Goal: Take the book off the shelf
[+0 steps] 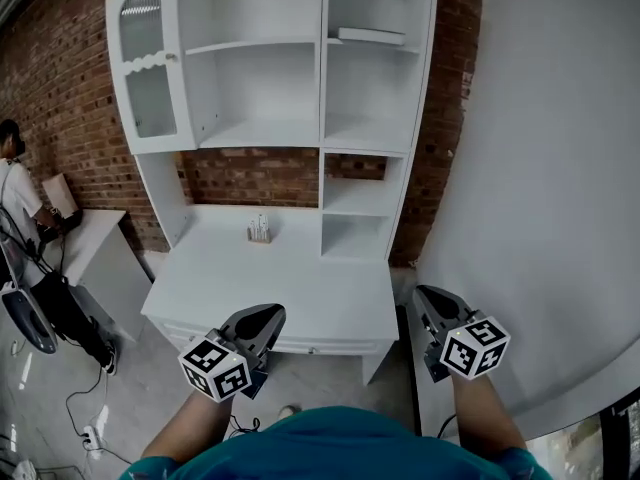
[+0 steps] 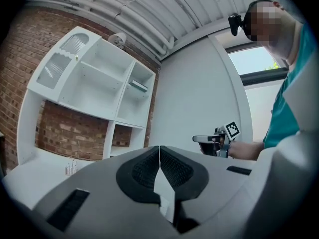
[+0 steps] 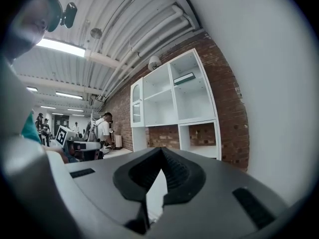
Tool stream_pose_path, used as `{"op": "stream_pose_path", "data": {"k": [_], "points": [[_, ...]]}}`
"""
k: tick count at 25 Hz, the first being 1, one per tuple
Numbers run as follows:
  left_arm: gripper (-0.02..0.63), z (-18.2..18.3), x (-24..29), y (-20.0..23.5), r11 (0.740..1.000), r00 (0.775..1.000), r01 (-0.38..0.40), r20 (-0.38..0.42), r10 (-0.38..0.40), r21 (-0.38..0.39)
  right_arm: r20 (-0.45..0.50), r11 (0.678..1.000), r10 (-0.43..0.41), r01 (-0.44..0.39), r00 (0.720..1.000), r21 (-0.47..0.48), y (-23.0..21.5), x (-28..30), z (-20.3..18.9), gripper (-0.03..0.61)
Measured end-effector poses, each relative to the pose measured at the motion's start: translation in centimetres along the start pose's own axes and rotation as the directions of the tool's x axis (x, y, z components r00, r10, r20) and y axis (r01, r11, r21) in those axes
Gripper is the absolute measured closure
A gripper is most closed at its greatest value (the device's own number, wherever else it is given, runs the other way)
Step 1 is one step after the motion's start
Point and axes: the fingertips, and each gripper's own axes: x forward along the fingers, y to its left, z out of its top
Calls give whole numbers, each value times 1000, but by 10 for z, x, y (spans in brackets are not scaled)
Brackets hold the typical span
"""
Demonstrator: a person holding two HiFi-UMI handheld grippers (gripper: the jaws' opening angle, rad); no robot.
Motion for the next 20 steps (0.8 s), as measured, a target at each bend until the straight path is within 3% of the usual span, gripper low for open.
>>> {"op": "stream_pose_path", "data": {"k": [9,15,20], "points": [[595,56,45,146,996,996,88,19,-88,27,24,998,-67,67,998,-21,-6,134,41,557],[595,75,74,203,992,992,123,22,-124,43,49,993,-110,112,993,-31,-29,185,63,557],[595,86,101,226,988,989,146,25,-147,42,39,992,-117,118,992,-45,-47,211,71,557]]}}
